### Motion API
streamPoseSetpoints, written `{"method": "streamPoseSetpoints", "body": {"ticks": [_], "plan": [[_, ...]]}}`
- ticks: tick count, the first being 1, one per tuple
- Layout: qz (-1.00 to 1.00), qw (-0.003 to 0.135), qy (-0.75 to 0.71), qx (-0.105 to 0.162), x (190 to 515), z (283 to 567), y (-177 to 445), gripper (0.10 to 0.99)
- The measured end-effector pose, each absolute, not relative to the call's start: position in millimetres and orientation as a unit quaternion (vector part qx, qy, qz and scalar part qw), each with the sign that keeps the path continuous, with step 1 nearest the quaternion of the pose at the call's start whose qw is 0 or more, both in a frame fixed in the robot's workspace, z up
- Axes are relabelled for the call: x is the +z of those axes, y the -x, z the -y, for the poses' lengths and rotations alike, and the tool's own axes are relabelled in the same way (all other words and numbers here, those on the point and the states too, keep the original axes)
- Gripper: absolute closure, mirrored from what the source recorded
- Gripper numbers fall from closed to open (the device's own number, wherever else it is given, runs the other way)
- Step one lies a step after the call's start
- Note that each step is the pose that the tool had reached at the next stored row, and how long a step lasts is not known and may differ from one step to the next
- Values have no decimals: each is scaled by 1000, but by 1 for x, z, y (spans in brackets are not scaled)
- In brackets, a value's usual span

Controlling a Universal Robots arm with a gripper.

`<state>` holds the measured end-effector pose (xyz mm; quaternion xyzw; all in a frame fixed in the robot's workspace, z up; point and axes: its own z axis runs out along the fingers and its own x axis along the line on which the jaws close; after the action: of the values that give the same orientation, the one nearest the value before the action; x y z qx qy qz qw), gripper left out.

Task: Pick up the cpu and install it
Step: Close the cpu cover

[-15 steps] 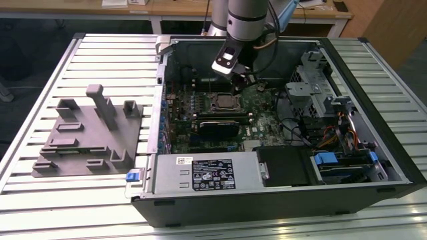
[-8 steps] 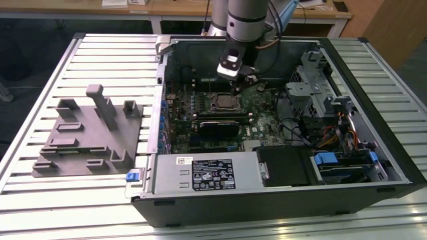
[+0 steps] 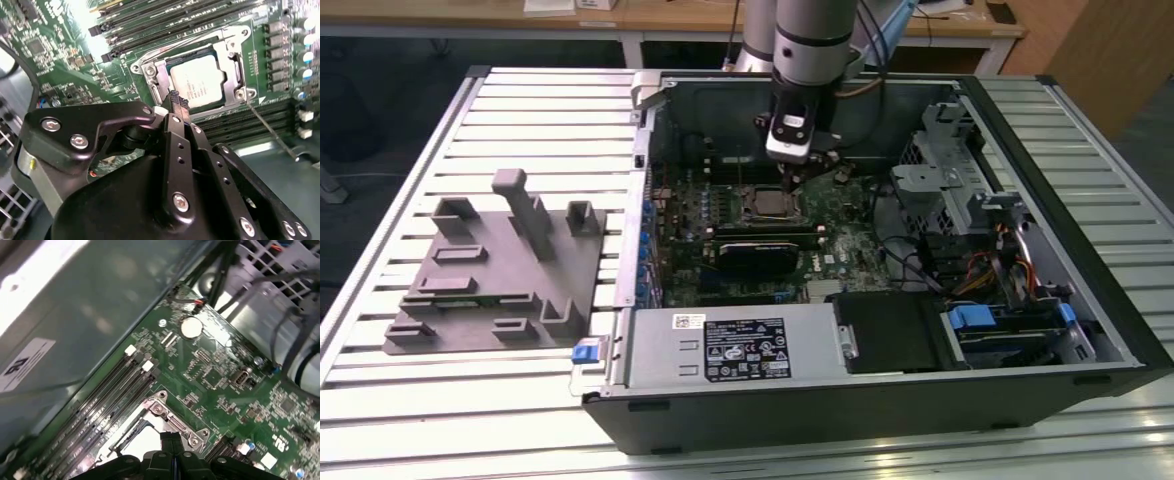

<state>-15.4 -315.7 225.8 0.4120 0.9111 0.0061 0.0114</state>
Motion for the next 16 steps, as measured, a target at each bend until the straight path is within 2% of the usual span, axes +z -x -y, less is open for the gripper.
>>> {"method": "streamPoseSetpoints", "body": {"ticks": [16], "plan": [[-961, 11, -275, 6, 222, 316, 15, 980]]}}
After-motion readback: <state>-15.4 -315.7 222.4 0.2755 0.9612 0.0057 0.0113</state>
